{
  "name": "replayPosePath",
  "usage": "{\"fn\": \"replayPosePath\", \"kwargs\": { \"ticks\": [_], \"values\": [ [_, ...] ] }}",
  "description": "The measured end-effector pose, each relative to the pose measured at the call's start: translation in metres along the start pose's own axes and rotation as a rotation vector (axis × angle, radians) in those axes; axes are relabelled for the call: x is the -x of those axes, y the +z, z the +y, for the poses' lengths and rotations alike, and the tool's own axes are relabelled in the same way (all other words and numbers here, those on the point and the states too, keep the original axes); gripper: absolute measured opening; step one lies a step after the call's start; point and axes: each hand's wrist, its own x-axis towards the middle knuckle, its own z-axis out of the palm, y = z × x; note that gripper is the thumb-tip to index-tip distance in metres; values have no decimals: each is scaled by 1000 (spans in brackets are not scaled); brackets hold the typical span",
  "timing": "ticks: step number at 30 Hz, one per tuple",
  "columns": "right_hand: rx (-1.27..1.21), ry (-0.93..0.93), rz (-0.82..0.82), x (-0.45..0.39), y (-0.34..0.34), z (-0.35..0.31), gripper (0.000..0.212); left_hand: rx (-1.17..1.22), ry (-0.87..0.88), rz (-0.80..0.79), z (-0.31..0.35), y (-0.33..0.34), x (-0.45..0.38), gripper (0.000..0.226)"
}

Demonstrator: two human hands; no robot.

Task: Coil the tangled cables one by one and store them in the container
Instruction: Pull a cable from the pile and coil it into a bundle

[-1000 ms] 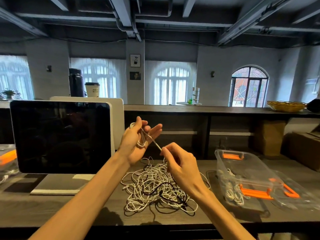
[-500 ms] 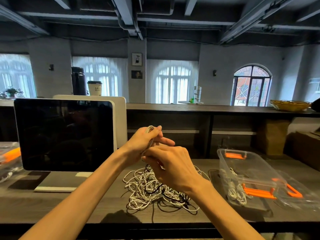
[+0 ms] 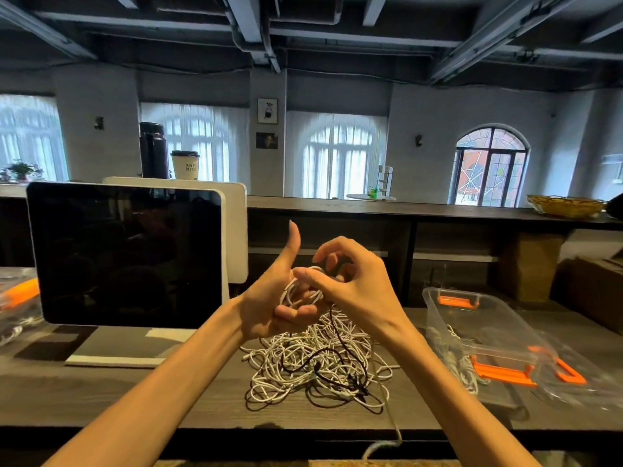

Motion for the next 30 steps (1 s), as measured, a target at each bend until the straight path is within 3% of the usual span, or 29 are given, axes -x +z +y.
{"fn": "replayPosePath", "kwargs": {
  "ticks": [3,6,11,21,26,28,30],
  "values": [
    [-46,51,-104,1,-5,0,19,-193,-18,-28,-2,-1,3,61],
    [-134,93,-199,0,-14,0,21,-115,34,-92,-6,-5,4,34],
    [-146,118,-224,0,-34,10,15,-33,82,28,-5,-9,5,49],
    [15,36,-141,3,-25,11,8,-119,-66,49,-4,8,2,72],
    [104,16,-53,5,-20,9,8,-134,116,221,-9,9,-4,60],
    [46,86,18,8,-17,10,5,-93,212,316,-9,9,-8,55],
    [-21,199,66,12,-16,14,15,11,321,442,-7,7,-11,53]
  ]
}}
